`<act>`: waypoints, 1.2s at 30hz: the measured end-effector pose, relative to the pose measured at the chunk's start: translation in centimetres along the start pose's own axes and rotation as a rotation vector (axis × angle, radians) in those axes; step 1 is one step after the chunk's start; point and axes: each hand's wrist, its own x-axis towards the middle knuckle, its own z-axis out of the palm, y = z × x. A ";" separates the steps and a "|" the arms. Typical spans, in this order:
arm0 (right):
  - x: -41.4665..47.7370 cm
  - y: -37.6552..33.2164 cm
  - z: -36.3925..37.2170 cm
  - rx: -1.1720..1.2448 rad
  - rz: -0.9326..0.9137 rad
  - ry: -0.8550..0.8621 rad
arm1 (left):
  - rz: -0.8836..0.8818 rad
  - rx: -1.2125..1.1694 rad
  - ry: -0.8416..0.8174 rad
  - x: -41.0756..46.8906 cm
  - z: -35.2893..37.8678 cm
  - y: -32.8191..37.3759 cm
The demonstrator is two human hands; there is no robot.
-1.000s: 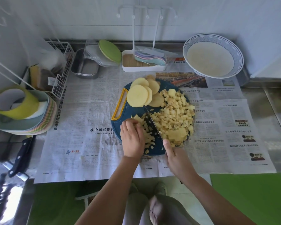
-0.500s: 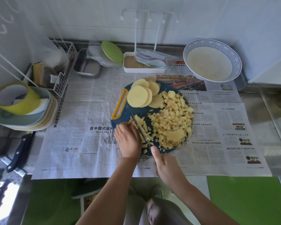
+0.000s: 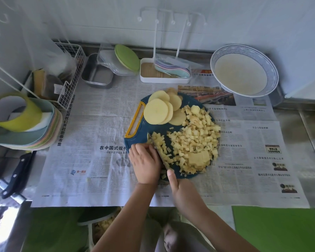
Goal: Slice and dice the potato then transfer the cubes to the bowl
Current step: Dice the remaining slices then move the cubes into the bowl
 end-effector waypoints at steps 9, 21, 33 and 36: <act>2.9 -1.0 -0.2 0.193 -0.059 0.033 | -0.035 -0.004 0.002 0.1 -0.2 0.5; 0.7 1.5 -2.6 0.367 -0.078 -0.026 | -0.198 -0.287 -0.113 0.4 -1.6 0.2; -2.2 2.1 -1.1 0.439 -0.072 0.033 | -0.012 -0.205 -0.482 4.0 -3.2 -0.1; -2.6 1.9 -0.4 0.458 -0.099 0.069 | -0.036 -0.276 -0.507 3.9 -3.7 -0.1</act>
